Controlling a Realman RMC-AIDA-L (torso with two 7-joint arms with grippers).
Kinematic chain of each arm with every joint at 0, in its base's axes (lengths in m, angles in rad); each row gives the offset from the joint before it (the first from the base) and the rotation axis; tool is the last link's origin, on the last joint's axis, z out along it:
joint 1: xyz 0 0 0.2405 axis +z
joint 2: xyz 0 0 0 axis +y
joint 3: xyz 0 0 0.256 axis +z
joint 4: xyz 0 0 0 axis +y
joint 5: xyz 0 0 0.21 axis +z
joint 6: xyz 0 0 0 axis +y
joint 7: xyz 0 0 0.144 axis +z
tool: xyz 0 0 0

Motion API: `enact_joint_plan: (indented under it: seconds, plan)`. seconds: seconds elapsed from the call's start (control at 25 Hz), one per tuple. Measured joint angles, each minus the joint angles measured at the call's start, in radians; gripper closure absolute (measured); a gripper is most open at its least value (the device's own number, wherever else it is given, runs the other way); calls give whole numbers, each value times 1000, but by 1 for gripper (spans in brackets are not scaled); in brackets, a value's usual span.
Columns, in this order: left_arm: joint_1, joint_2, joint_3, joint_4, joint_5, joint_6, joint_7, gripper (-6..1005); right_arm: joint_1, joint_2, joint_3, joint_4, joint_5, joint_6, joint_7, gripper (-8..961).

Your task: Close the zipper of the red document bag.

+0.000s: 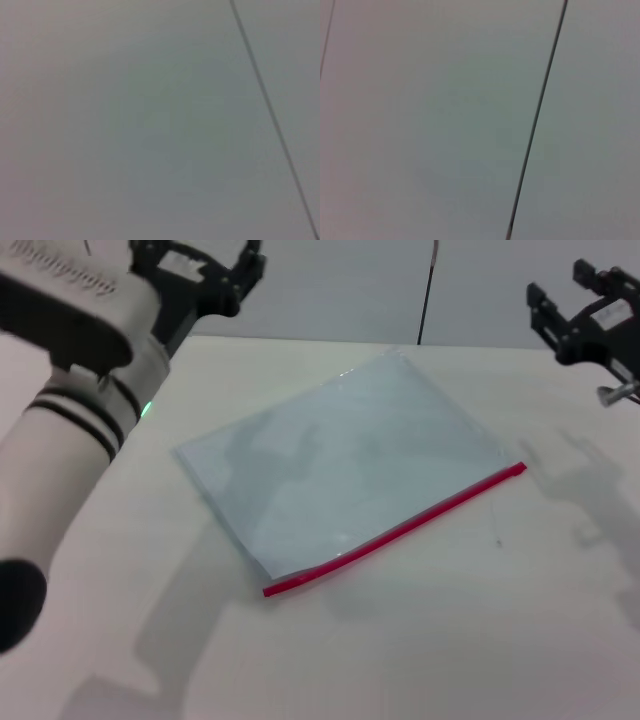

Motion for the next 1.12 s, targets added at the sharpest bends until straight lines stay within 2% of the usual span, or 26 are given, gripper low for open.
enact_joint_plan:
  seconds: [0.12,0.24,0.44,0.64,0.84,1.12]
  plan:
    - [-4,0,30,72,-19,118,-35,265,-21,0,-11,63,197,-135,-146,401]
    - [-24,-1,40,156,-23,212,-106,265,-7,-4,-31,176,353,-230,-246,401]
    - [-55,0,49,286,-14,346,-217,266,68,-3,-47,429,519,-397,-325,400]
    - [-102,-1,85,419,-17,460,-256,265,151,-1,-56,660,638,-546,-336,400]
    - [-125,-1,106,487,-20,517,-311,265,172,-3,-51,751,696,-586,-338,400]
    - [-129,-2,107,512,-22,528,-317,266,177,-4,-38,765,699,-580,-338,409]
